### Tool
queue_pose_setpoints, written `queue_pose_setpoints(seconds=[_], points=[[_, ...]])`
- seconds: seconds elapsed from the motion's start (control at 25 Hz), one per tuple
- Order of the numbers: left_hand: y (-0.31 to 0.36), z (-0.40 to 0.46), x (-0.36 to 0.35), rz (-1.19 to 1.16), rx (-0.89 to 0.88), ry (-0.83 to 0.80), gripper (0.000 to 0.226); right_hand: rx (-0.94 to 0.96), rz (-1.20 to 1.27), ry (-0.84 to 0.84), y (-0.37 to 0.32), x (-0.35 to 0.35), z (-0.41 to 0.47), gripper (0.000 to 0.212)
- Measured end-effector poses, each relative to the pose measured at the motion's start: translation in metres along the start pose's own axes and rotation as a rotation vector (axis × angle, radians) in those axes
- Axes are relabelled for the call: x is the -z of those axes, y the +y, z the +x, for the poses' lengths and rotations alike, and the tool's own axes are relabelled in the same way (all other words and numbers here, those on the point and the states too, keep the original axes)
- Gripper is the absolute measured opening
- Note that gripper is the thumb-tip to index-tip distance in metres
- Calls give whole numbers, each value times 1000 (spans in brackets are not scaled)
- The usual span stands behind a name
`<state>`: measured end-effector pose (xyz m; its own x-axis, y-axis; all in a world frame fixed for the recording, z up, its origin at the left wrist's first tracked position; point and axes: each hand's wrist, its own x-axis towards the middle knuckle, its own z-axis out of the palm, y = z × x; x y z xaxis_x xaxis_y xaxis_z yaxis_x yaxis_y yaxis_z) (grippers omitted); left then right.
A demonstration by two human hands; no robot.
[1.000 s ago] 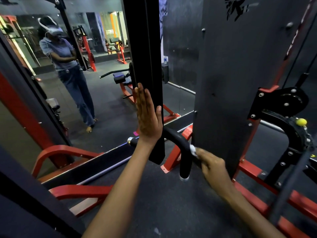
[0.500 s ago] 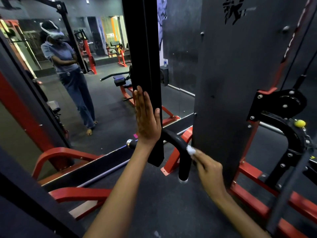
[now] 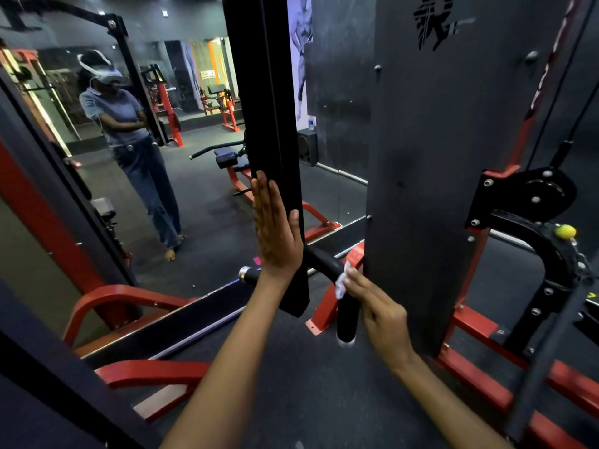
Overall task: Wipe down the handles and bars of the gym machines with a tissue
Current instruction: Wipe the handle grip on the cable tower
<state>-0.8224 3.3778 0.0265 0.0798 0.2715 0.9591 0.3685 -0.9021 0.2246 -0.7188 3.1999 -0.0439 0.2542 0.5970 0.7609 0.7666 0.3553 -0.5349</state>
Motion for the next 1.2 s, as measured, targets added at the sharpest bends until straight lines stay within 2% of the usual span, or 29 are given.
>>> queue_pose_setpoints(seconds=[0.08,0.16,0.24,0.32,0.4,0.44,0.52,0.56,0.64,0.72,0.8,0.88,0.96,1.04,1.16,1.2], points=[[0,-1,-1,-5,13,3,60,8,-40,13,5,-4,11,28],[-1,1,-1,1,16,-15,60,-44,-95,-75,-9,-27,50,34],[-2,1,1,17,3,-34,61,56,-198,-233,-25,-42,69,38],[-3,1,5,44,-10,-42,62,216,-231,-318,-13,-32,56,40],[-1,1,7,49,-14,-57,63,227,-156,-247,3,-7,20,34],[2,1,7,48,-5,-60,63,103,-76,-163,7,-1,2,33],[5,-3,4,47,23,-39,65,-356,29,-9,4,-1,3,31],[5,-5,2,48,28,-24,67,-567,50,-25,5,-7,25,28],[7,-7,0,51,28,-15,69,-956,286,-367,13,-19,80,24],[5,-8,-1,47,14,-22,64,-1195,692,-593,8,-19,128,29],[3,-9,0,48,1,-19,61,-1157,765,-716,-3,-15,146,43],[4,-8,0,39,8,-26,60,-1002,649,-750,-13,-16,130,41],[2,-12,0,25,10,-33,60,-875,536,-605,-6,-11,97,44],[1,-15,0,32,-18,-19,60,-766,557,-450,8,-8,56,48],[3,-13,4,17,-26,-24,61,-864,781,-371,25,-13,17,37],[2,-12,5,20,-24,-17,61,-904,784,-383,26,-14,8,34]])
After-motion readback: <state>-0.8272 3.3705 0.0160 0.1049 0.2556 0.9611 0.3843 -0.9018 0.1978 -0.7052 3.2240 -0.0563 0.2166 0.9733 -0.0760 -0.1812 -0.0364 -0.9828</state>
